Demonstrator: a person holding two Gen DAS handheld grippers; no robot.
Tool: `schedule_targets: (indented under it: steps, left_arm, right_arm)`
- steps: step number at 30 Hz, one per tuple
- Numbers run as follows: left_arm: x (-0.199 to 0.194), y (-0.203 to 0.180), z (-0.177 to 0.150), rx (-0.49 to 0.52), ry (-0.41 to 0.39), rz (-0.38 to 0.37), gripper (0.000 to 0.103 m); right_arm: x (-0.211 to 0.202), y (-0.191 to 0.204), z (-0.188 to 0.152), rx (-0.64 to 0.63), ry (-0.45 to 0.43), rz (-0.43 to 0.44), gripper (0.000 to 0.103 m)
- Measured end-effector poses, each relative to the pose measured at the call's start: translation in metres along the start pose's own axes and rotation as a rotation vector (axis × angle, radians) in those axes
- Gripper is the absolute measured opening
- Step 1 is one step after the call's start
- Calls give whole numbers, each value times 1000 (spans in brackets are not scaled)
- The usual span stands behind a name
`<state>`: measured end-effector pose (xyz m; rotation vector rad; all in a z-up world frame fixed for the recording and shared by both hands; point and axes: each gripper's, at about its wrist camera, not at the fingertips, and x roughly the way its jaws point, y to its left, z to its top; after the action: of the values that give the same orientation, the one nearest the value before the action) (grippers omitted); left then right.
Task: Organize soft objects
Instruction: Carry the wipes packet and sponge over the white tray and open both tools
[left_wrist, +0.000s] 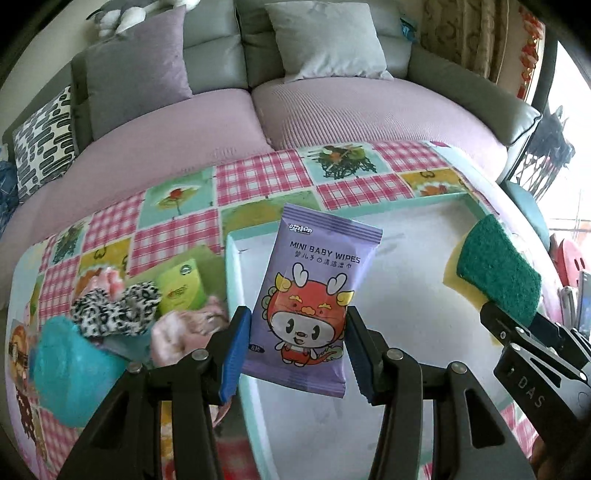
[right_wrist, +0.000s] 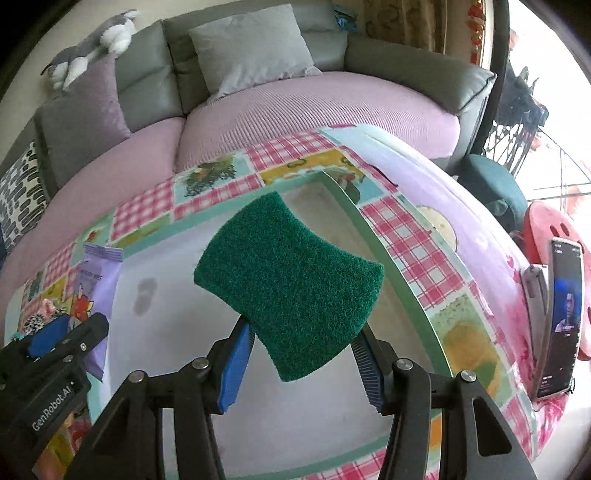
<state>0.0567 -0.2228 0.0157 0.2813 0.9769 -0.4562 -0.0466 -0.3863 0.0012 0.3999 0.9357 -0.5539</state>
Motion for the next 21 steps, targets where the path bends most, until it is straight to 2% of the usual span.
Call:
schedule_targets:
  steps: [7,16,21]
  left_arm:
    - [23,-2,0,0,14,10,53]
    - [56,-1,-6,-14,63,-20,53]
    - [58,3,-8,-30,62,-39,54]
  right_arm:
    - [17,0,0,6,8,-6,57]
    - [35,-1,-4,4,31,-34,57]
    - [34,-1,-4,6,31,-33,58]
